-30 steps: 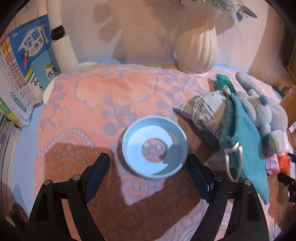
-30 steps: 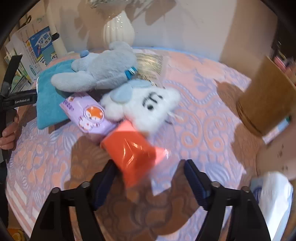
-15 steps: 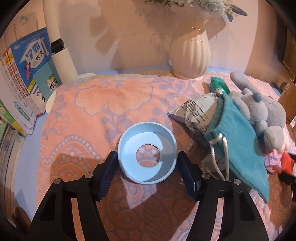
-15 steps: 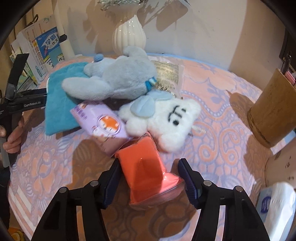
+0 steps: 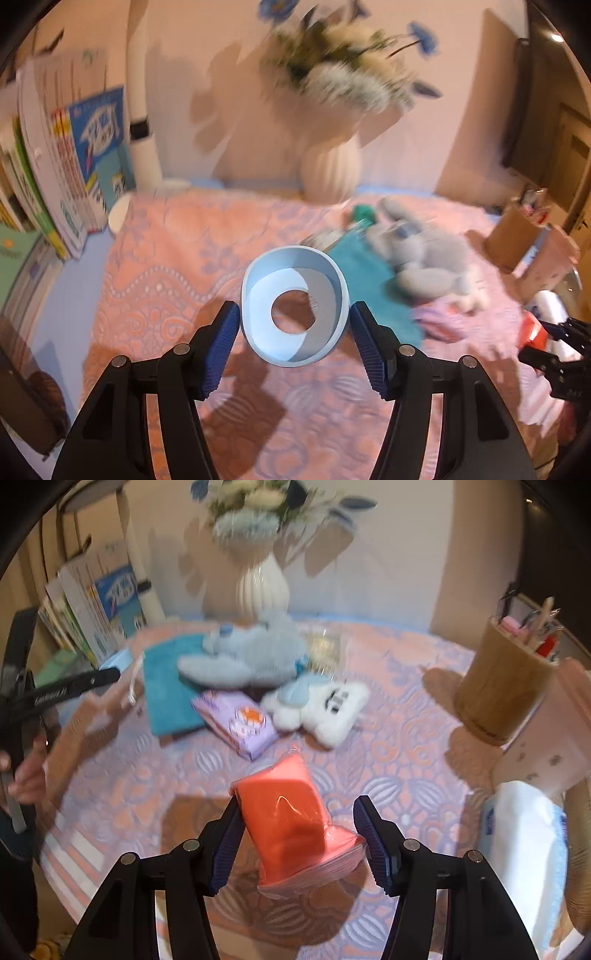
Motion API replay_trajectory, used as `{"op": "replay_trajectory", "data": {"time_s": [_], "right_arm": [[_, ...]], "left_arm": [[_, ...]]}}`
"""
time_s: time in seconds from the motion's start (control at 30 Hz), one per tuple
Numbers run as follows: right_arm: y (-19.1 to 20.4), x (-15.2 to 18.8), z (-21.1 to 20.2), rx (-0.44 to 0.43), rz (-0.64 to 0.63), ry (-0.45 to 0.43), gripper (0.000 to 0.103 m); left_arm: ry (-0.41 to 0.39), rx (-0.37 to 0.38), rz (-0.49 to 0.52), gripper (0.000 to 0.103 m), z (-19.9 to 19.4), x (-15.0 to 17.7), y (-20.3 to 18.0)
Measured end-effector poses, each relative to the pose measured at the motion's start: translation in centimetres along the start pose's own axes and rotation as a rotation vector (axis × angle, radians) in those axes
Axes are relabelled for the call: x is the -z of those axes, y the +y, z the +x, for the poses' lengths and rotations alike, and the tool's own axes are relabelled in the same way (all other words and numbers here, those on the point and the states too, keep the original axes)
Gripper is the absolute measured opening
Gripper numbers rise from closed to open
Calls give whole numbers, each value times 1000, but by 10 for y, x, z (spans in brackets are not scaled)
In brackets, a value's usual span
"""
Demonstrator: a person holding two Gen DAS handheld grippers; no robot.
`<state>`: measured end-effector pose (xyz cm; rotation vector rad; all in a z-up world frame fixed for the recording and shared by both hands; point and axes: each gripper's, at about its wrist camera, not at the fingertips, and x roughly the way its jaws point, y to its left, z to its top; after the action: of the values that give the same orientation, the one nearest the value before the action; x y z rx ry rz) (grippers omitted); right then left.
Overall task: Organize books
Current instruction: 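Carry lid and pink pouch to the glass bowl and release both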
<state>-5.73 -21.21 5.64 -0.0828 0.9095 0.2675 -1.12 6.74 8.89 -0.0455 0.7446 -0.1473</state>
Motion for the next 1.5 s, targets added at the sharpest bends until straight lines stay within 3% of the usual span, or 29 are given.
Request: {"op": "replay_trajectory", "data": {"time_s": [0.33, 0.7, 0.9, 1.2, 1.5], "right_arm": [[-33, 1, -57, 59, 115, -123, 58], [-133, 28, -112, 183, 347, -197, 58], [-180, 50, -138, 240, 439, -223, 58], [-227, 76, -166, 310, 525, -264, 58], [-271, 96, -182, 353, 600, -294, 58]], "left_arm": [[-75, 143, 125, 60, -27, -21, -90], [-41, 380, 319, 60, -10, -29, -239], [-10, 486, 397, 60, -5, -20, -300], [26, 579, 489, 60, 0, -13, -365], [35, 625, 567, 60, 2, -11, -417]]}}
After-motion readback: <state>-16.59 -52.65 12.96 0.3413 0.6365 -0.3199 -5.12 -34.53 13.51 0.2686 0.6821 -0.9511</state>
